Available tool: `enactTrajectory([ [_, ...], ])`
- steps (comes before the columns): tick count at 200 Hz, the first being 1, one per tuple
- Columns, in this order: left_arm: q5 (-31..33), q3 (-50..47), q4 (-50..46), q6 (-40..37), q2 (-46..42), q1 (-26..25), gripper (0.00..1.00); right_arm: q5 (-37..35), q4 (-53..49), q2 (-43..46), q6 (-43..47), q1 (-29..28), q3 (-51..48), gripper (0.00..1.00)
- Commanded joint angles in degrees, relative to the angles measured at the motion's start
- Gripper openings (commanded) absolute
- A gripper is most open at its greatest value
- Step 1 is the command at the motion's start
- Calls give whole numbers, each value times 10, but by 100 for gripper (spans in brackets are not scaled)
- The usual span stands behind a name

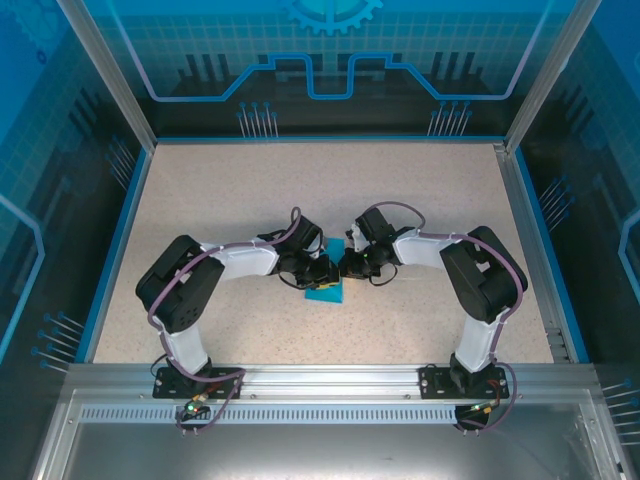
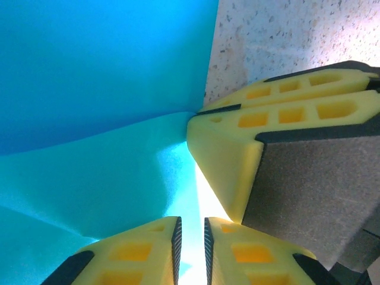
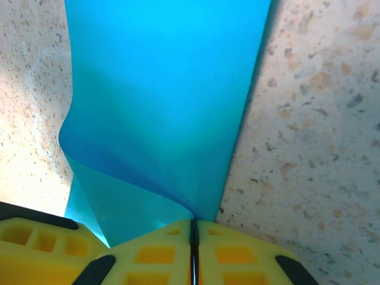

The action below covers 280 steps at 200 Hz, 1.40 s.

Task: Fold a paper plane with a square sheet of paper (pick it up from the middle)
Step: Fold the triangle a second time at the center of the table.

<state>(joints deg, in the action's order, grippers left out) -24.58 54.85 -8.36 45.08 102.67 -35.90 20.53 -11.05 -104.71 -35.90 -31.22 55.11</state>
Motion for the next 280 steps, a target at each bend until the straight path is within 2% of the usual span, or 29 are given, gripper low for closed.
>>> enactTrajectory([
  [1,-16,-5,3,3,-13,-5,21,-8,15,19,11,-7,-3,10],
  [121,-5,-2,-16,-3,2,-5,19,14,-5,4,12,-13,-3,10],
  [280,-7,-4,-13,-1,26,-5,18,-16,-23,-3,10,-14,8,10],
])
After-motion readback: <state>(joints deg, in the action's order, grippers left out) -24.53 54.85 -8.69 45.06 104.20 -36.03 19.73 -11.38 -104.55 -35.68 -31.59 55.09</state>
